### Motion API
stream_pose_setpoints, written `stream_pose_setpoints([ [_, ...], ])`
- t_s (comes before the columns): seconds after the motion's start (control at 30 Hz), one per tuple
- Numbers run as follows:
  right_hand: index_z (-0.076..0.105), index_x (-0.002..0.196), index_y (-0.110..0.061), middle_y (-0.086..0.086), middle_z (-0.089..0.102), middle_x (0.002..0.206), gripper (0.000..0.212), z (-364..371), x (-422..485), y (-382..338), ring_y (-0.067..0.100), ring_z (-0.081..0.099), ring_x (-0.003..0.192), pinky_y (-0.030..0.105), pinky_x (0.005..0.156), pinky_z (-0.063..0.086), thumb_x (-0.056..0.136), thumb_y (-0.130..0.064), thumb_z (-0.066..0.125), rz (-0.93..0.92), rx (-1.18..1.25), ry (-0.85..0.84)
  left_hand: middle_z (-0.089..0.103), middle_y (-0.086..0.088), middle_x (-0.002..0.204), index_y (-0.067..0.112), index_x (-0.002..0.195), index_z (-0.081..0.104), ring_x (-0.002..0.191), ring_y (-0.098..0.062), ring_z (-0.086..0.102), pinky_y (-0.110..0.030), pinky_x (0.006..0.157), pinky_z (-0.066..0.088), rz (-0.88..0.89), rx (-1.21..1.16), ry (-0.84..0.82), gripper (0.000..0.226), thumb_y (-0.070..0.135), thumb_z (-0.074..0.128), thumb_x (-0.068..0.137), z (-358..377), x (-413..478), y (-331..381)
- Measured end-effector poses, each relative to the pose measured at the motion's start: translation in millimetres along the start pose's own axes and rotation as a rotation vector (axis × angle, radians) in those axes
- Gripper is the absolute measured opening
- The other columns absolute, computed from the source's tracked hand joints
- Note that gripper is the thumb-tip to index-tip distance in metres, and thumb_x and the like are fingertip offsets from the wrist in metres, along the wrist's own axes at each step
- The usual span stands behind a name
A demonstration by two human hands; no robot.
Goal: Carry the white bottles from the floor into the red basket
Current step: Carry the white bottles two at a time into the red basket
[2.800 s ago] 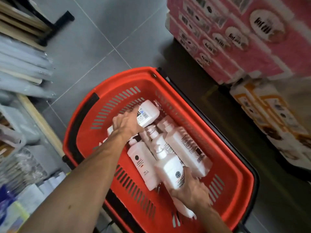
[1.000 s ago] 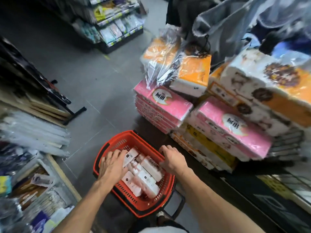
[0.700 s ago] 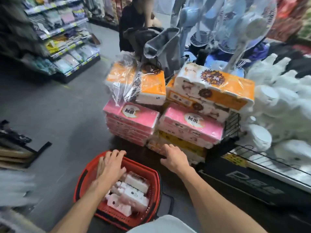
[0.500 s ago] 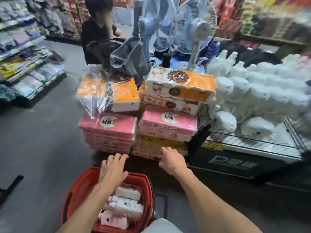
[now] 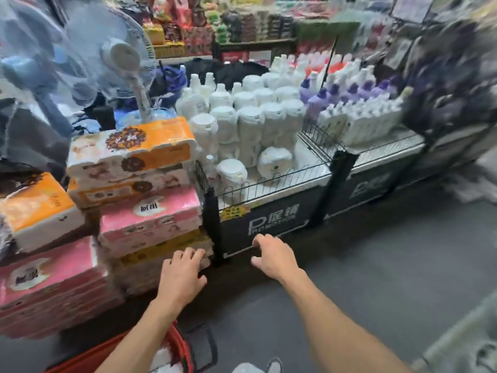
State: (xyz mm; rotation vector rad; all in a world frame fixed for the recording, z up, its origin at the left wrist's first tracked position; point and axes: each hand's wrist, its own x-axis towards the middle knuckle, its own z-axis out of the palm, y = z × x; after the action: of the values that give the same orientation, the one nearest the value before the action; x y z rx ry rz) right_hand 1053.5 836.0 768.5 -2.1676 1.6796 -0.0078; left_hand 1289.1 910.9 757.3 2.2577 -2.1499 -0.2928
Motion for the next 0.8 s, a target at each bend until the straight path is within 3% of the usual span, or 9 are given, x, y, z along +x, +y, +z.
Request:
stream_pose_setpoints([
  [0.43, 0.054, 0.127, -0.028, -0.001, 0.059, 0.129, 0.037, -31, -53, 228, 0.025, 0.055, 0.121, 0.036, 0.098, 0.044, 0.091, -0.035, 0.061, 0.424, 0.133, 0.015, 0.048, 0.004, 0.141, 0.035, 0.145, 0.037, 0.130, -0.023, 0.042, -0.040, 0.101, 0.039, 0.348, 0.059, -0.067, 0.063, 0.044, 0.064, 0.089, 22, 101, 227],
  [0.8, 0.056, 0.125, -0.025, 0.003, 0.059, 0.131, 0.037, -17, -104, 323, 0.028, 0.055, 0.126, 0.038, 0.099, 0.045, 0.091, -0.036, 0.064, 0.696, 0.227, 0.022, 0.049, 0.008, 0.133, 0.037, 0.142, 0.040, 0.125, -0.022, 0.046, -0.038, 0.093, 0.042, 0.701, 0.175, -0.219, 0.065, 0.044, 0.065, 0.082, 63, 145, 377],
])
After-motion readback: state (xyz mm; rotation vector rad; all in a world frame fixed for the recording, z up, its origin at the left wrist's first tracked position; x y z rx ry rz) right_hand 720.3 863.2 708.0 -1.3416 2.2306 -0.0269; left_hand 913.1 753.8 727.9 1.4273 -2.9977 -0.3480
